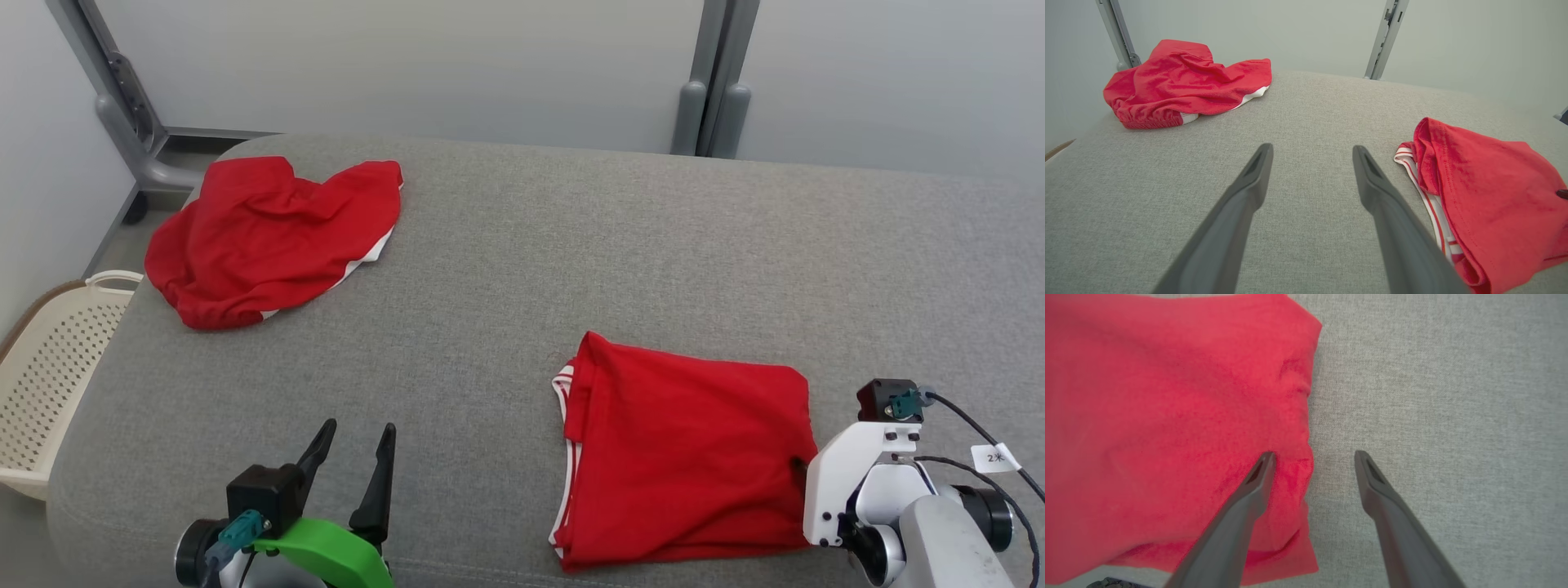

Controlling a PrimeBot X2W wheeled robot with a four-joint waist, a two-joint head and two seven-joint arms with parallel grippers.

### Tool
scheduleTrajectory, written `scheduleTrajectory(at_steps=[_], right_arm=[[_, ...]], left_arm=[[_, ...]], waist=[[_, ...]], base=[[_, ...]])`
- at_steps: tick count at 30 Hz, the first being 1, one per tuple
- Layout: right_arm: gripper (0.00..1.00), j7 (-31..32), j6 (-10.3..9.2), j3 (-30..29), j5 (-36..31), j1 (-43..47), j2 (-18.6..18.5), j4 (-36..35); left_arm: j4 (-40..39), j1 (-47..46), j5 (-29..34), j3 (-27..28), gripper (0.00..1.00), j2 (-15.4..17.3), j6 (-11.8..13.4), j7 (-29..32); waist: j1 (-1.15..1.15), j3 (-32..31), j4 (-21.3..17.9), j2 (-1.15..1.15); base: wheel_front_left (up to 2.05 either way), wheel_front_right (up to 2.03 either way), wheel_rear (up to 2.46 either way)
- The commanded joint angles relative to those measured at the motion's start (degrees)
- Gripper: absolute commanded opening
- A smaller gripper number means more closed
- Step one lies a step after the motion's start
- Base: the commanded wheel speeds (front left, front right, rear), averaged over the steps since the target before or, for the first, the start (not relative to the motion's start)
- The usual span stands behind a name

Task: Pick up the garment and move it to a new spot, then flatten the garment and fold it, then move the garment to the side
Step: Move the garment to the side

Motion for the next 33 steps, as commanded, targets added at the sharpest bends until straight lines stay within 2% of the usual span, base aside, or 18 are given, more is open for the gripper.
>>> scheduleTrajectory(at_steps=[1,8,16,17,18,19,20,27,33], right_arm=[[1.00,-0.5,-0.04,-0.2,0.2,-0.5,-0.2,0.5],[1.00,-5.1,-0.04,-1.3,0.8,-3.5,-0.2,7.0],[1.00,-7.3,-0.01,-0.9,2.0,-6.3,0.0,15.4],[0.96,-7.7,-0.01,-1.0,1.9,-6.6,0.0,16.3],[0.45,-8.1,-0.01,-1.2,1.8,-7.0,0.0,17.3],[0.17,-8.5,-0.01,-1.3,1.8,-7.4,0.0,18.2],[0.00,-8.9,-0.01,-1.3,1.8,-7.8,0.0,19.0],[0.00,-12.8,-0.03,0.0,1.7,-10.8,0.0,22.6],[0.00,-15.5,-0.03,1.9,-3.4,-13.3,-0.2,22.5]], left_arm=[[0.0,-0.9,0.1,-0.1,1.00,0.4,-0.1,0.0],[-0.3,-1.1,0.3,-0.4,1.00,0.8,-0.1,0.4],[-0.7,-1.4,0.4,-0.9,1.00,1.0,-0.1,0.8],[-0.8,-1.5,0.4,-1.0,1.00,1.0,-0.1,0.8],[-0.8,-1.4,0.5,-1.1,1.00,1.0,-0.1,0.8],[-0.9,-1.4,0.5,-1.1,1.00,1.0,-0.1,0.9],[-0.9,-1.4,0.5,-1.2,1.00,1.0,-0.1,0.9],[-0.7,-1.1,0.1,-1.1,1.00,0.9,0.4,0.8],[-0.9,-0.6,-0.1,-1.1,1.00,0.3,0.6,0.5]], waist=[[0.00,0.2,0.3,0.00],[0.00,1.2,1.9,0.00],[0.00,2.0,3.6,0.00],[0.00,2.1,3.7,0.00],[0.00,2.2,3.9,0.00],[0.00,2.2,4.0,0.00],[0.00,2.3,4.1,0.00],[0.00,2.1,3.9,0.00],[0.00,2.1,1.5,0.00]], base=[[0.00,0.00,0.00],[0.00,0.00,0.00],[0.00,0.00,0.00],[0.00,0.00,0.00],[0.00,0.00,0.00],[0.00,0.00,0.00],[0.00,0.00,0.00],[0.00,0.00,0.00],[0.00,0.00,0.00]])
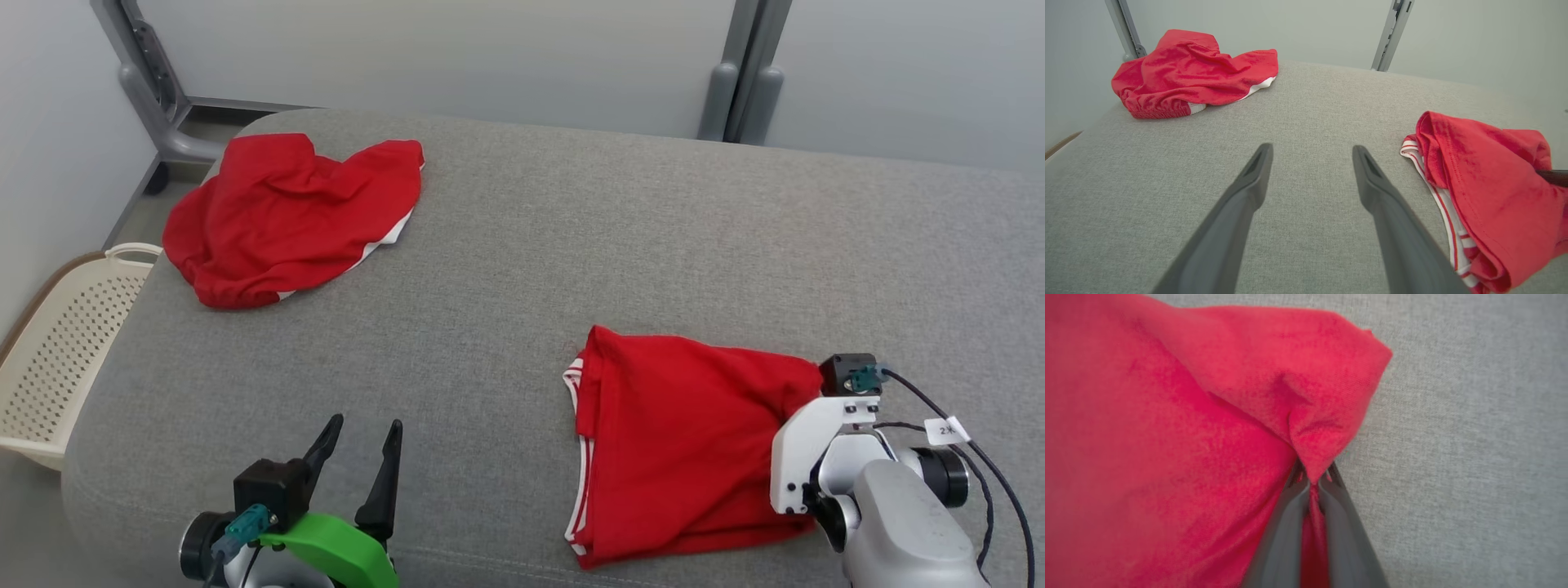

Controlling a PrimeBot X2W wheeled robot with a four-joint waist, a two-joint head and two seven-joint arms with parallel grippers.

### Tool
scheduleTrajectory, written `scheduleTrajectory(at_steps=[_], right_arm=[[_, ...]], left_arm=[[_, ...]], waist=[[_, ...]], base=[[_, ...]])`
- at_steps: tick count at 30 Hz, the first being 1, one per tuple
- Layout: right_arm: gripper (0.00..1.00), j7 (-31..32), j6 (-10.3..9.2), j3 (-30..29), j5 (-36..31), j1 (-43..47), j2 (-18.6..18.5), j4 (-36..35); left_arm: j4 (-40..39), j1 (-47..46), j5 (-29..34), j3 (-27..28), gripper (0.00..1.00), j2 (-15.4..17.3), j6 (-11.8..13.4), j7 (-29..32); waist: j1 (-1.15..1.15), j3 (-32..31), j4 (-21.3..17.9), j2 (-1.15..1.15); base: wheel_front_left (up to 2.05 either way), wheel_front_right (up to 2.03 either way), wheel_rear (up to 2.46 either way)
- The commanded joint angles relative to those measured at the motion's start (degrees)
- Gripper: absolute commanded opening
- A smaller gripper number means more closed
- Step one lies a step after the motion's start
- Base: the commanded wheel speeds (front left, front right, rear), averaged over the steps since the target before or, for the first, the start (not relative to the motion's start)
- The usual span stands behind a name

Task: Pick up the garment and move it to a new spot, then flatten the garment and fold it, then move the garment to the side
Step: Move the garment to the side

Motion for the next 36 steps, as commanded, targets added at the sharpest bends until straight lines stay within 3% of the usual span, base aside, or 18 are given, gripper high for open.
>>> scheduleTrajectory(at_steps=[1,15,23,36], right_arm=[[0.00,-0.3,-0.02,0.7,-1.9,-1.4,-0.2,-0.4],[0.00,-3.3,-0.06,-0.2,-8.6,-11.1,-0.2,1.8],[0.00,-6.0,-0.06,-0.3,-11.4,-16.5,-1.3,6.5],[0.00,-10.3,-0.06,-0.7,-13.2,-23.5,-8.3,11.1]], left_arm=[[-0.3,0.3,-0.2,0.3,1.00,-0.2,0.1,-0.4],[-0.1,-2.6,1.1,0.7,1.00,-1.5,-1.0,-1.1],[0.7,-4.8,2.7,1.1,1.00,-2.2,-2.0,-1.4],[1.3,-6.4,4.2,1.0,1.00,-2.4,-3.0,-1.5]], waist=[[0.00,0.2,-1.4,0.00],[0.00,5.2,-9.2,0.00],[0.00,7.6,-13.4,0.00],[0.00,11.3,-18.5,0.00]], base=[[0.00,0.00,0.00],[0.00,0.00,0.00],[0.00,0.00,0.00],[0.00,0.00,0.00]])
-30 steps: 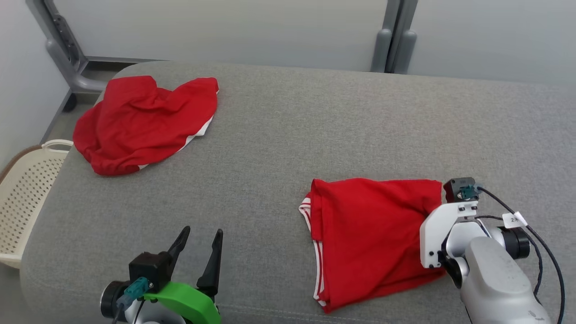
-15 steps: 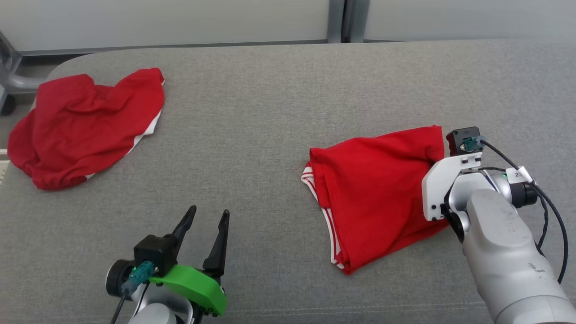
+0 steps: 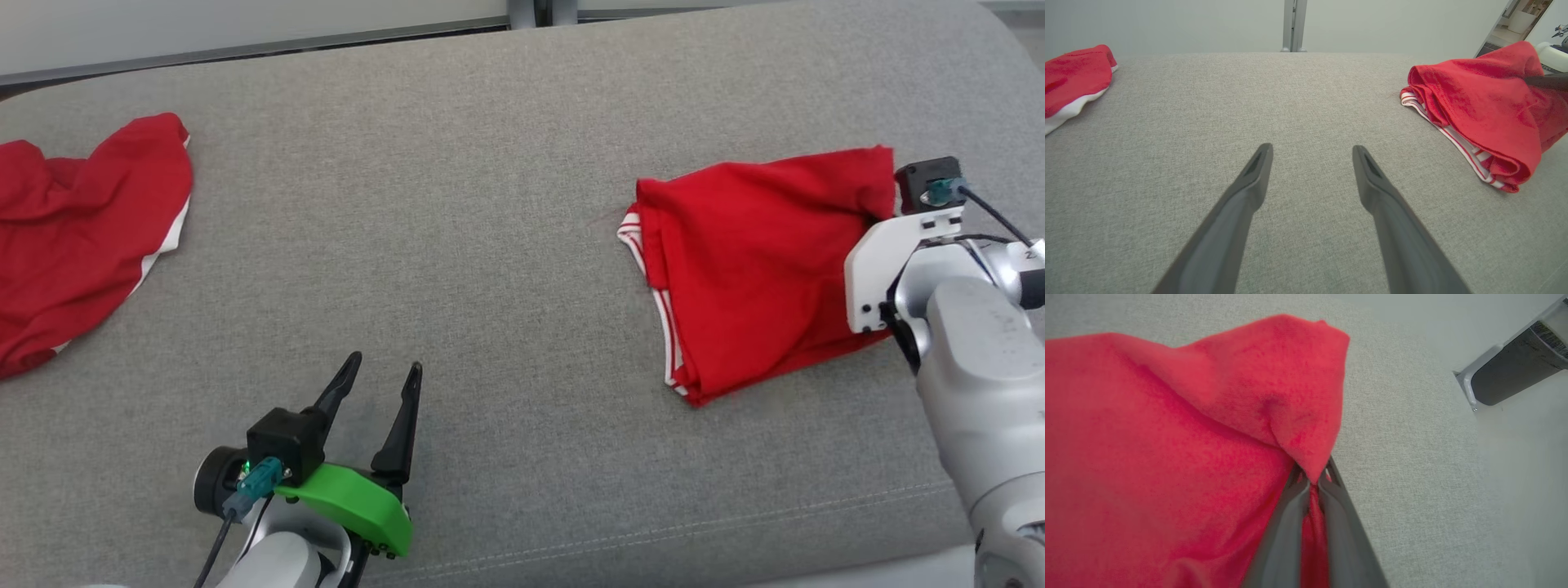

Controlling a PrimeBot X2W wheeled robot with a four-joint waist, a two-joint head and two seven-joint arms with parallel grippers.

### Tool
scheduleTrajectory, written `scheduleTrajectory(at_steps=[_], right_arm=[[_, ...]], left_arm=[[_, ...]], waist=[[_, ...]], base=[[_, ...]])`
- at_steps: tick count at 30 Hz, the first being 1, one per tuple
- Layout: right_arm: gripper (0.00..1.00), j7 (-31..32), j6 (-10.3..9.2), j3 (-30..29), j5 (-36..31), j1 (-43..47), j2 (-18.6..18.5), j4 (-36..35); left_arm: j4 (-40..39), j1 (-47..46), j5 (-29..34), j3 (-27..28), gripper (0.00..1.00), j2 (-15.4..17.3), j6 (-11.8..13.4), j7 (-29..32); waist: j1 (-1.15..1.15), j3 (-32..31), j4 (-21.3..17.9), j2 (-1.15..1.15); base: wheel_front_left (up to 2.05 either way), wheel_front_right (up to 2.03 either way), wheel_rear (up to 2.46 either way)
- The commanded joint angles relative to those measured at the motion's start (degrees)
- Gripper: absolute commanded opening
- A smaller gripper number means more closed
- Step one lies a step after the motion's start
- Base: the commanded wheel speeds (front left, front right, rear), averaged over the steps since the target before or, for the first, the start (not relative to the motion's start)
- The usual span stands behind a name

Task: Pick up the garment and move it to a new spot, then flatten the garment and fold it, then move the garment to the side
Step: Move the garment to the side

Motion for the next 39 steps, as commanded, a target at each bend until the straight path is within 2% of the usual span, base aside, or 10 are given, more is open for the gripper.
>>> scheduleTrajectory(at_steps=[1,17,27,31,32,33,34,35,39], right_arm=[[0.00,-0.6,-0.10,-0.2,0.0,-1.0,-1.0,0.5],[0.00,-4.4,-0.10,-0.1,-0.2,-8.2,-9.7,5.2],[0.00,-6.3,-0.10,-1.7,-1.0,-9.6,-15.7,6.9],[0.00,-7.3,-0.10,-2.9,-2.0,-10.2,-17.0,6.6],[0.06,-7.1,-0.10,-3.4,-2.0,-10.3,-17.0,6.8],[0.22,-7.4,-0.10,-3.7,-2.4,-10.3,-16.9,6.8],[0.44,-7.9,-0.10,-4.1,-2.6,-10.3,-17.0,6.5],[1.00,-8.3,-0.10,-4.6,-2.8,-10.3,-17.3,6.3],[1.00,-10.3,-0.10,-6.4,-5.2,-10.0,-17.3,4.9]], left_arm=[[0.2,-0.9,0.5,-0.1,1.00,0.2,0.0,-0.2],[-1.7,-2.7,2.1,-1.6,1.00,2.4,-0.5,1.5],[-3.9,-1.9,2.6,-2.4,1.00,4.3,0.1,3.0],[-5.2,-1.4,2.7,-2.5,1.00,5.0,0.5,3.7],[-5.5,-1.3,2.8,-2.6,1.00,5.2,0.5,3.7],[-5.7,-1.4,2.9,-2.7,1.00,5.3,0.5,3.8],[-5.9,-1.4,2.9,-2.7,1.00,5.3,0.6,4.0],[-6.1,-1.3,2.9,-2.8,1.00,5.4,0.6,4.1],[-6.6,-1.2,2.9,-3.0,1.00,5.5,0.9,4.1]], waist=[[0.00,1.2,-1.2,0.00],[0.00,5.3,-1.3,0.00],[0.00,6.9,1.0,0.00],[0.00,7.9,1.9,0.00],[0.00,8.1,2.2,0.00],[0.00,8.4,2.5,0.00],[0.00,8.6,2.7,0.00],[0.00,8.7,3.0,0.00],[0.00,9.1,3.8,0.00]], base=[[0.00,0.00,0.00],[0.00,0.00,0.00],[0.00,0.00,0.00],[0.00,0.00,0.00],[0.00,0.00,0.00],[0.00,0.00,0.00],[0.00,0.00,0.00],[0.00,0.00,0.00],[0.00,0.00,0.00]])
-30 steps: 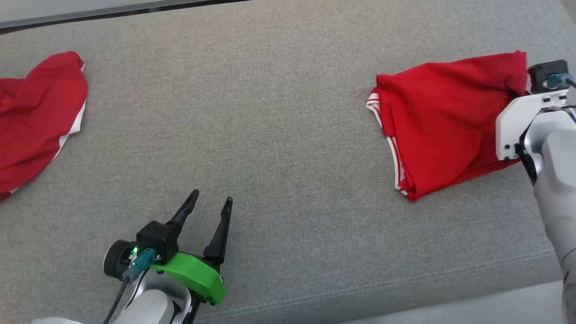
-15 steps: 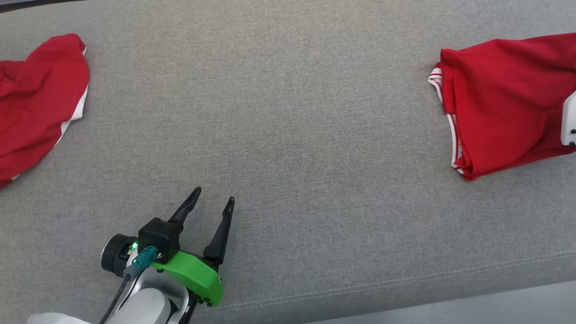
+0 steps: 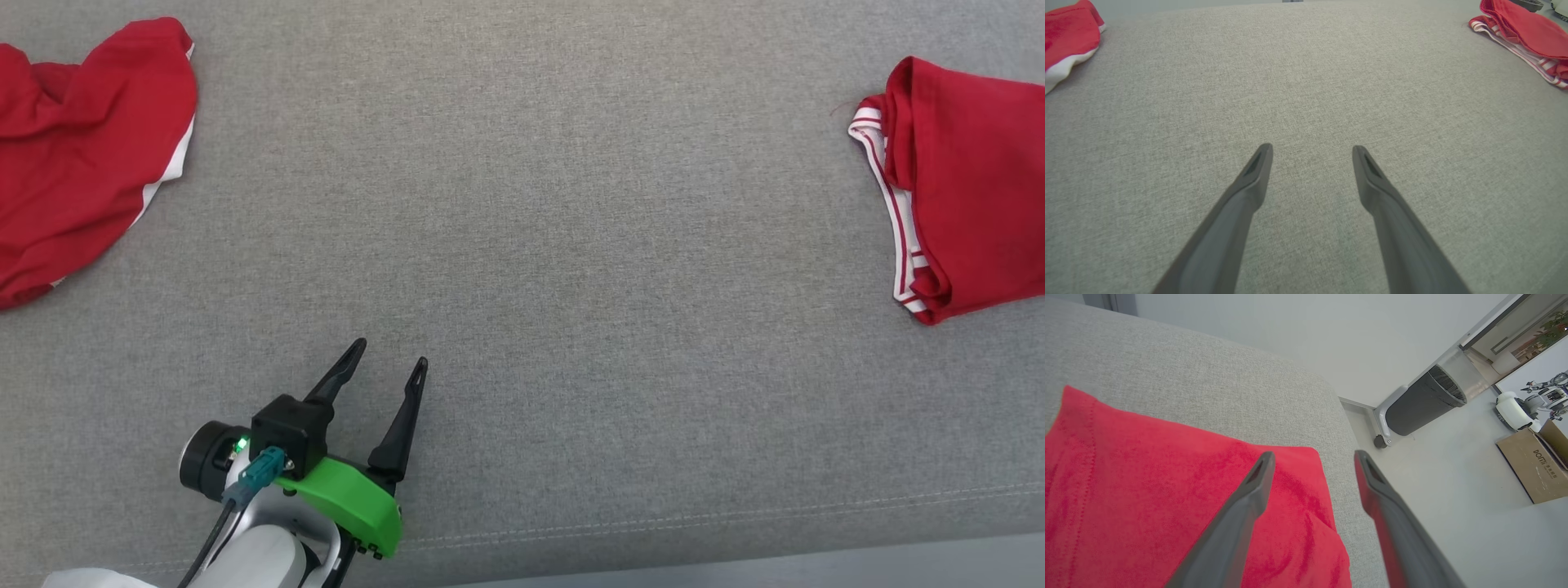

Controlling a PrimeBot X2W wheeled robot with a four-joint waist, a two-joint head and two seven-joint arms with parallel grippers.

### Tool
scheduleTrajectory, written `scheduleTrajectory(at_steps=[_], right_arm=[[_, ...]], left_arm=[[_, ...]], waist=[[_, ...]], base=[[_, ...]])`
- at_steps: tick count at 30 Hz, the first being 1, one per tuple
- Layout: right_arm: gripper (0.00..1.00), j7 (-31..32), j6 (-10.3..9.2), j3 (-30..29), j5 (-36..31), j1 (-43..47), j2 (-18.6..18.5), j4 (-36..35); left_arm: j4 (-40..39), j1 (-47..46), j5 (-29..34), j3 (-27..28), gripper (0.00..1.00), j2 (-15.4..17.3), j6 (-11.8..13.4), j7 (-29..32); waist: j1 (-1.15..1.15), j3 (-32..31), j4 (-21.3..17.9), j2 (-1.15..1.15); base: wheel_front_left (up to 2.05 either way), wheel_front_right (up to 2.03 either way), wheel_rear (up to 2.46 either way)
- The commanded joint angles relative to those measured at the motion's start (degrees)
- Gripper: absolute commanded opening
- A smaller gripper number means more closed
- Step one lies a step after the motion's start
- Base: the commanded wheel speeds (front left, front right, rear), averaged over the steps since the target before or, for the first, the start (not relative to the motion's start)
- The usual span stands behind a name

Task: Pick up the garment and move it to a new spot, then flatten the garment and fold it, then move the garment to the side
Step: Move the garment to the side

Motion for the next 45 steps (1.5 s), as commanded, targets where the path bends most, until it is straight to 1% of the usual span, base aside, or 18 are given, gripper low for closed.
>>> scheduleTrajectory(at_steps=[1,7,9,12,13,16,19,21,24,27,29,33,38,43,44,45], right_arm=[[1.00,-0.3,-0.10,-0.9,-1.3,-0.1,0.2,-0.4],[1.00,-1.4,-0.10,-3.4,-4.3,0.9,2.3,-1.9],[1.00,-2.7,-0.10,-3.8,-4.8,1.5,3.6,-2.2],[1.00,-5.7,-0.10,-3.4,-4.7,2.6,5.3,-2.5],[1.00,-7.2,-0.10,-3.5,-3.9,3.7,6.2,-2.7],[1.00,-8.9,-0.09,-5.0,0.9,5.2,9.4,-3.0],[1.00,-9.5,-0.10,-4.9,5.6,7.3,10.4,-4.8],[1.00,-9.5,-0.10,-4.0,6.6,8.3,10.6,-6.0],[1.00,-9.5,-0.10,-2.5,11.8,12.2,11.7,-11.0],[1.00,-9.5,-0.09,-2.2,18.4,16.1,12.8,-15.5],[1.00,-9.5,-0.10,-0.8,21.6,19.0,13.2,-17.9],[1.00,-9.5,-0.09,1.9,26.9,24.2,14.4,-21.6],[1.00,-9.5,-0.08,3.6,31.9,28.9,16.2,-25.0],[1.00,-8.6,-0.08,5.7,34.8,33.3,18.5,-28.4],[1.00,-8.3,-0.08,6.1,35.1,34.3,19.1,-29.2],[1.00,-7.6,-0.08,6.4,36.4,36.4,20.3,-30.9]], left_arm=[[-0.1,0.3,0.3,0.1,1.00,0.3,0.4,-0.2],[0.4,-0.2,0.0,-0.1,1.00,-0.5,0.3,-0.7],[0.8,-0.4,0.0,0.0,1.00,-0.8,0.4,-1.3],[1.1,-0.6,0.4,1.1,1.00,-1.3,1.7,-2.4],[1.2,-0.6,0.6,1.8,1.00,-1.8,2.5,-3.0],[1.3,0.4,-0.6,3.6,1.00,-2.9,3.3,-3.7],[1.3,1.6,-0.8,5.2,1.00,-3.9,3.4,-4.3],[1.4,2.1,-1.0,5.7,1.00,-4.4,3.6,-4.4],[1.8,3.2,-1.3,8.0,1.00,-5.6,4.3,-4.5],[2.5,5.0,-1.0,10.1,1.00,-6.9,5.1,-4.5],[3.2,5.7,-0.7,11.3,1.00,-7.5,5.4,-4.5],[4.4,7.3,-1.3,13.8,1.00,-8.4,6.4,-4.5],[6.4,7.7,-1.9,15.7,1.00,-8.6,7.2,-4.5],[7.6,7.9,-1.8,15.5,1.00,-7.9,6.0,-4.5],[7.8,8.3,-2.5,15.7,1.00,-8.0,5.6,-4.5],[7.9,8.6,-3.0,16.1,1.00,-7.8,4.6,-4.5]], waist=[[0.00,0.3,0.7,0.00],[0.00,-0.6,1.5,0.00],[0.00,-1.5,1.8,0.00],[0.00,-3.2,2.1,0.00],[0.00,-4.6,2.2,0.00],[0.00,-7.1,2.5,0.00],[0.00,-9.3,2.7,0.00],[0.00,-10.3,2.8,0.00],[0.00,-12.8,3.1,0.00],[0.00,-15.5,3.4,0.00],[0.00,-17.3,3.8,0.00],[0.00,-20.6,4.3,0.00],[0.00,-23.1,4.8,0.00],[0.00,-25.3,5.4,0.00],[0.00,-25.7,5.7,0.00],[0.00,-26.4,6.1,0.00]], base=[[0.00,0.00,0.00],[0.00,0.00,0.00],[0.00,0.00,0.00],[0.00,0.00,0.00],[0.00,0.00,0.00],[0.00,0.00,0.00],[0.00,0.00,0.00],[0.00,0.00,0.00],[0.00,0.00,0.00],[0.00,0.00,0.00],[0.00,0.00,0.00],[0.00,0.00,0.00],[0.00,0.00,0.00],[0.00,0.00,0.00],[0.00,0.00,0.00],[0.00,0.00,0.00]])
